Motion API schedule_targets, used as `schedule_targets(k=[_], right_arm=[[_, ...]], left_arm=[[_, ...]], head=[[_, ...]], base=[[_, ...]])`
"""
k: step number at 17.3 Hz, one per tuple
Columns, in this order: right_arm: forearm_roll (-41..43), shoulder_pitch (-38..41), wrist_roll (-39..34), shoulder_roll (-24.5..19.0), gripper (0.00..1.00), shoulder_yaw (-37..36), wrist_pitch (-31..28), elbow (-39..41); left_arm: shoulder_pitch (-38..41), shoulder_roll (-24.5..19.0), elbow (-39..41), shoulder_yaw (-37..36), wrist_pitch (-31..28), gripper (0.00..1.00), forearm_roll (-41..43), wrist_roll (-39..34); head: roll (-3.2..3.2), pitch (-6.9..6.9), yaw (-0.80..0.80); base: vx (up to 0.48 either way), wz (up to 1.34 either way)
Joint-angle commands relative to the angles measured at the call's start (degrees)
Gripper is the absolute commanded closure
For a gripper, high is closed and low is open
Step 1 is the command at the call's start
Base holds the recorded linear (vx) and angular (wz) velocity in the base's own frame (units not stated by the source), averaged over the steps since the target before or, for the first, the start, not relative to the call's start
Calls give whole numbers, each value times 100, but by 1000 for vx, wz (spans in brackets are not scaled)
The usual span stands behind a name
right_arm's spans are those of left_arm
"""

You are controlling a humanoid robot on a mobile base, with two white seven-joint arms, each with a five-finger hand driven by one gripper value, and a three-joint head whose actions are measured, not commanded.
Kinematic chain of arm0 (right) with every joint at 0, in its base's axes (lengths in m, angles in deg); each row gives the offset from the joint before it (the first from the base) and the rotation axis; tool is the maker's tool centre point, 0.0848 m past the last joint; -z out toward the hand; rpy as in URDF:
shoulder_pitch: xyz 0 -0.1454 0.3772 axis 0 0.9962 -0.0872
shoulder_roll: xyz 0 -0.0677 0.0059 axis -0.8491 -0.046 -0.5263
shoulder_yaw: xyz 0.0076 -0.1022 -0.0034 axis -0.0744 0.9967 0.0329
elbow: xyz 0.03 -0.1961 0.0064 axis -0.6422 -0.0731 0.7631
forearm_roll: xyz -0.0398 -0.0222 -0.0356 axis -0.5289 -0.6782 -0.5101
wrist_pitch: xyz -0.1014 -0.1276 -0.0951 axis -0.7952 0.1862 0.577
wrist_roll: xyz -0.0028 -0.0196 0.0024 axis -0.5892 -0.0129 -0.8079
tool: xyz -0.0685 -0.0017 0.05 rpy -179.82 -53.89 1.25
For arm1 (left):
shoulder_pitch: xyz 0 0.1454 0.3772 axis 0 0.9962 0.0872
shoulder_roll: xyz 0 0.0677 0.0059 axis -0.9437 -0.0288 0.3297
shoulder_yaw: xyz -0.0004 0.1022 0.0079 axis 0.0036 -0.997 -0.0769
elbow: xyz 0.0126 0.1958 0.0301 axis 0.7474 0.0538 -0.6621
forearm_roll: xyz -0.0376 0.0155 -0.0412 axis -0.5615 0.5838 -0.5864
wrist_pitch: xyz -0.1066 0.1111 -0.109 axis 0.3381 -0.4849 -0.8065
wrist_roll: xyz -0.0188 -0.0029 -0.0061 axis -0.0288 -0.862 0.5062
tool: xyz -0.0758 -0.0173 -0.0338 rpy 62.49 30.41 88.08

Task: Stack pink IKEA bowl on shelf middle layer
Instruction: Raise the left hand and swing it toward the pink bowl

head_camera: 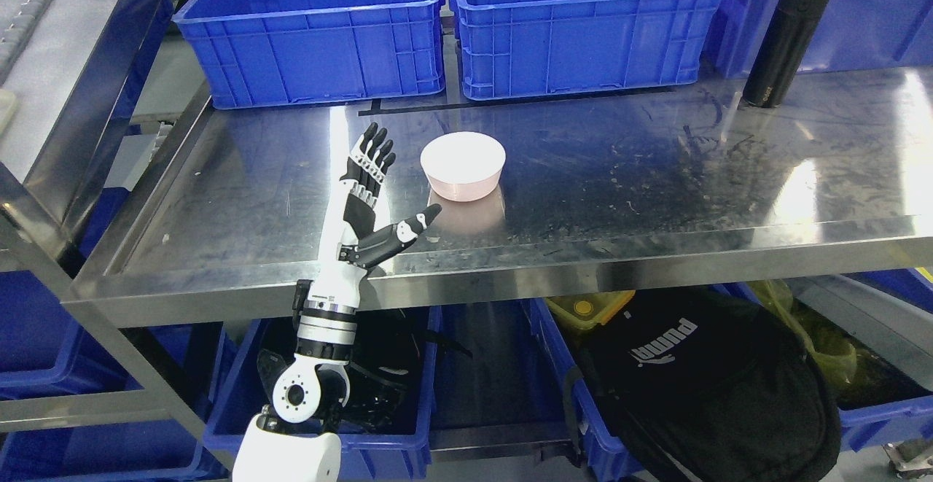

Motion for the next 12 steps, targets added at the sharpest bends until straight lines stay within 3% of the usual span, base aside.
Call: schedule_targets(k=[1, 5, 9, 12], right_arm=[[0, 123, 17, 100, 0, 0, -1, 100], [0, 123, 17, 100, 0, 0, -1, 100], [0, 123, 17, 100, 0, 0, -1, 100], [0, 123, 17, 100, 0, 0, -1, 100]], left_arm=[[67, -100, 64, 543, 19, 0, 1, -7], [-264, -100, 64, 517, 177, 0, 158, 412], [-1458, -1560, 55, 491, 98, 0, 1282, 1431], [-2539, -2844, 3, 473, -356, 0, 1809, 3176]], head=[[0, 0, 0], [0, -1, 0], [0, -1, 0], [0, -1, 0]], base=[[0, 0], [0, 0], [0, 0], [0, 0]])
